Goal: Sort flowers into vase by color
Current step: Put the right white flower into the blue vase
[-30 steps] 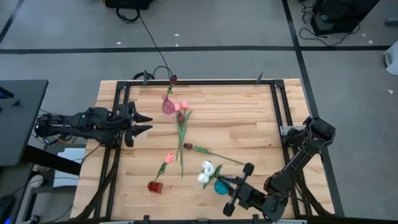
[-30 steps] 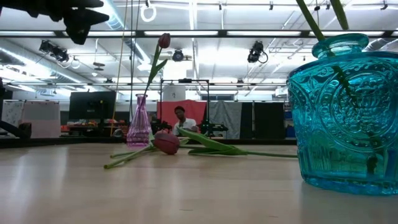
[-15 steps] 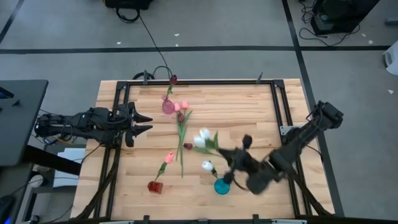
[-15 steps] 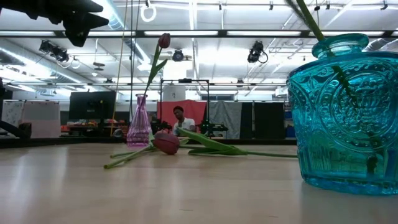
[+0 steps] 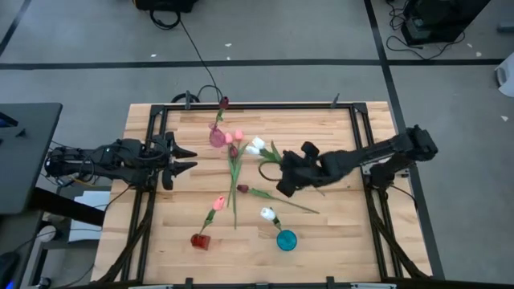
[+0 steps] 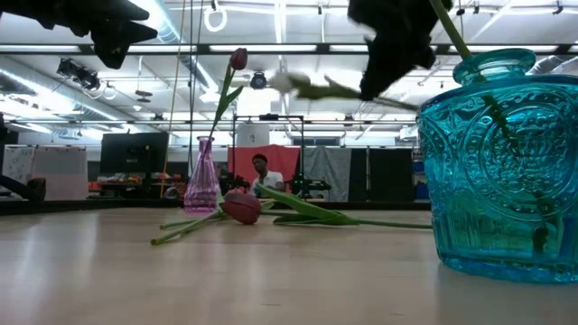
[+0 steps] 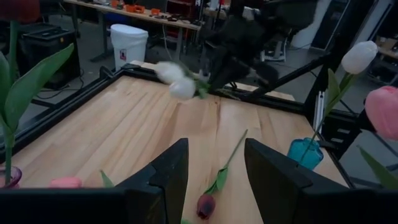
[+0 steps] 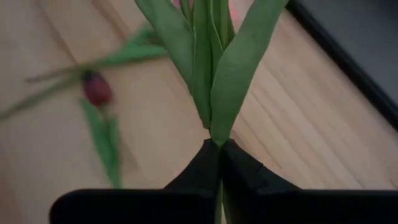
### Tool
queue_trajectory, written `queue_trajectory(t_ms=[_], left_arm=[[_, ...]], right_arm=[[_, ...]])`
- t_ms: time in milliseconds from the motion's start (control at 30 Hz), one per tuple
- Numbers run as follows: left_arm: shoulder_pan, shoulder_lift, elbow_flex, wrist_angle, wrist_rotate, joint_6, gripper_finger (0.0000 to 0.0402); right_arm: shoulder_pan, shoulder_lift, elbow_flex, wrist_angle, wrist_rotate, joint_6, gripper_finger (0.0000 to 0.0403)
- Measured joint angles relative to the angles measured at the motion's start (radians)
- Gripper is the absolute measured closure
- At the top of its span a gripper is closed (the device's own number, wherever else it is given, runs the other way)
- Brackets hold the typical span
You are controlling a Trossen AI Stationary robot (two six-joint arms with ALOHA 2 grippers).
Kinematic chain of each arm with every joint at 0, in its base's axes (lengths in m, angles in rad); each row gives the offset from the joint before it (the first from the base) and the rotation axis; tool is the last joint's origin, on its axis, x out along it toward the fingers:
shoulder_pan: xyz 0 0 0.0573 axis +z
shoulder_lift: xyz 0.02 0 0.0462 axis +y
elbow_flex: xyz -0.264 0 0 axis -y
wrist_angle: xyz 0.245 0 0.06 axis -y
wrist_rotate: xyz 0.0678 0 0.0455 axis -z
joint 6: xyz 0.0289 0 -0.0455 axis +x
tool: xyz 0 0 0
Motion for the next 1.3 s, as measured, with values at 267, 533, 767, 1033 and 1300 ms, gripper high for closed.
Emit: queue_trajectory(t_ms=[267,533,767,1033,1300], left_arm=[[0.0,0.0,0.0,-0.04,0.0,-0.008,0.0239],[0.0,0.0,0.0,-0.039,0.0,-0.013,0.0239],[0.0,0.0,0.0,-0.039,0.0,-0.018,0.0239],[0.0,0.0,0.0,-0.04,0.001,-0.018,0.0239],[0.0,0.0,0.0,-0.043,-0.003,-0.014,0.0239]], right_arm=[[-0.083,0.034,0.0,-0.07,-0.095,-0.026,0.0315],[-0.147,0.06,0.0,-0.072,-0.204,-0.029,0.0292],[-0.199,0.194,0.0,-0.087,-0.249,-0.032,0.0298],[-0.332,0.287,0.0,-0.187,-0.315,0.098,0.0301],[-0.402,0.327,0.0,-0.141,-0.452,0.035,0.0292]])
